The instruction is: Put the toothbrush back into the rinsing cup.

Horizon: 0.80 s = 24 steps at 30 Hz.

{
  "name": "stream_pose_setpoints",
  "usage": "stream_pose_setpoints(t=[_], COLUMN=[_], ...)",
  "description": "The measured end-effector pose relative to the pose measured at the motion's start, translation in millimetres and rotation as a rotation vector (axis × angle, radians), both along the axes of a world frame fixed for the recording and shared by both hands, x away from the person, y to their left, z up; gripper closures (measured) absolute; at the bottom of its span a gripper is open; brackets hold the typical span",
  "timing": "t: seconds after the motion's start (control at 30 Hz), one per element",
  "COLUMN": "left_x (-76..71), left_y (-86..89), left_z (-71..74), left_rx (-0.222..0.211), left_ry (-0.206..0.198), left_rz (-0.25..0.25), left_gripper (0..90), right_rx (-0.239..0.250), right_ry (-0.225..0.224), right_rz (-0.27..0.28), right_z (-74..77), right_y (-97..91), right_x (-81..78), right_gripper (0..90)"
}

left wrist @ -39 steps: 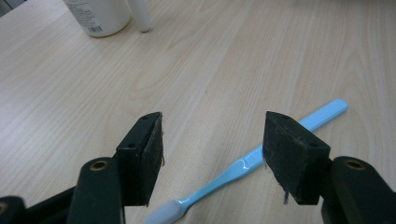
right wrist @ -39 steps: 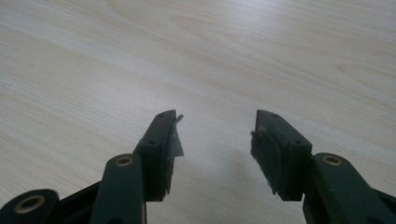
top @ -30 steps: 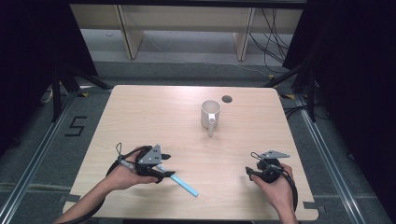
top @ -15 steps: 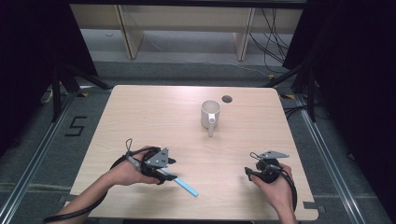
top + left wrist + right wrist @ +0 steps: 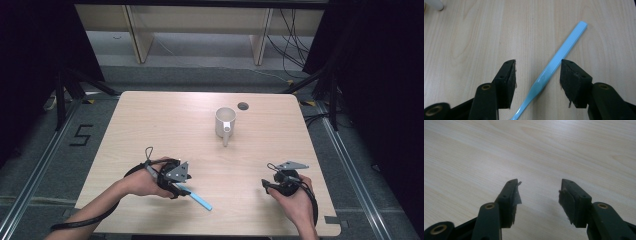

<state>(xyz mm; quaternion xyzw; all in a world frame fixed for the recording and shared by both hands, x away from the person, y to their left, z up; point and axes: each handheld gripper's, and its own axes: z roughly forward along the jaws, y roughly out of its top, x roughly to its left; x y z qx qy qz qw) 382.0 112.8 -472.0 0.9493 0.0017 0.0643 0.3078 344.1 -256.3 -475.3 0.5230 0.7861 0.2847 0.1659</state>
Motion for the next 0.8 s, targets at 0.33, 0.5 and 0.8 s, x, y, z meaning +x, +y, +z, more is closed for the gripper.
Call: stream_pose_setpoints(t=[0.33,0.5,0.8], left_x=[-1.3,0.6,1.5], left_y=[-6.4,-9.1,-15.1], left_z=[-0.3,2.4,0.1], left_rx=[0.031,0.062,0.099], left_ry=[-0.005,-0.012,-0.005], left_rz=[-0.035,-0.058,-0.095], left_gripper=[47.5,47.9,49.8], right_rx=[0.0,-0.006,0.0], right_ry=[-0.003,-0.003,0.0], right_rz=[0.005,0.007,0.01], right_z=[3.3,4.4,4.6], right_y=[0.8,2.3,3.0], right_x=[0.7,0.5,0.5], right_gripper=[49.4,49.2,49.0])
